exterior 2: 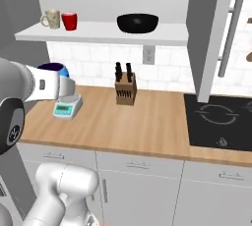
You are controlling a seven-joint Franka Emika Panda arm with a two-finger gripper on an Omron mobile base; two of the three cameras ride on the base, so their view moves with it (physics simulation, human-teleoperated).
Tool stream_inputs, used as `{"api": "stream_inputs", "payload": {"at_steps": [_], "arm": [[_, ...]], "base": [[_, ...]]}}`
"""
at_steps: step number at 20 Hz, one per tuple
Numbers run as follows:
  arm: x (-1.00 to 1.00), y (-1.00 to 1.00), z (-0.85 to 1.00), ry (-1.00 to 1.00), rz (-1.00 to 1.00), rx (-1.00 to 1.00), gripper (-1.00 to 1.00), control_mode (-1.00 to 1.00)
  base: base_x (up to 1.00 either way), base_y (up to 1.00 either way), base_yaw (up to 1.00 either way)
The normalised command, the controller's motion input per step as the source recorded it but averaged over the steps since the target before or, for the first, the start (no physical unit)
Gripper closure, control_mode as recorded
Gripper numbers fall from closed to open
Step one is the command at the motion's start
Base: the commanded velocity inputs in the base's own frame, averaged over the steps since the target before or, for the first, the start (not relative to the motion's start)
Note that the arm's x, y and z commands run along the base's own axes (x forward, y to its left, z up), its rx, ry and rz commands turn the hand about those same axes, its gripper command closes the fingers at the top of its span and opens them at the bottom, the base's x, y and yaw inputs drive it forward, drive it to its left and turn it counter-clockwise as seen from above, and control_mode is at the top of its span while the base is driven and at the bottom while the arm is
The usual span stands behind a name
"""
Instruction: Gather all objects into one cabinet and sort the glasses and bowls to opposite sides.
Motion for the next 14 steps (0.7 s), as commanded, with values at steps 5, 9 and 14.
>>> {"api": "stream_inputs", "payload": {"at_steps": [5, 9, 14], "arm": [[0.0, 0.0, 0.0, 0.0, 0.0, 0.0, 1.0, 1.0], [0.0, 0.0, 0.0, 0.0, 0.0, 0.0, 1.0, 1.0], [0.0, 0.0, 0.0, 0.0, 0.0, 0.0, 1.0, 1.0]], "base": [[0.54, 0.0, 0.11], [0.49, 0.0, 0.09], [0.17, 0.03, 0.05]]}}
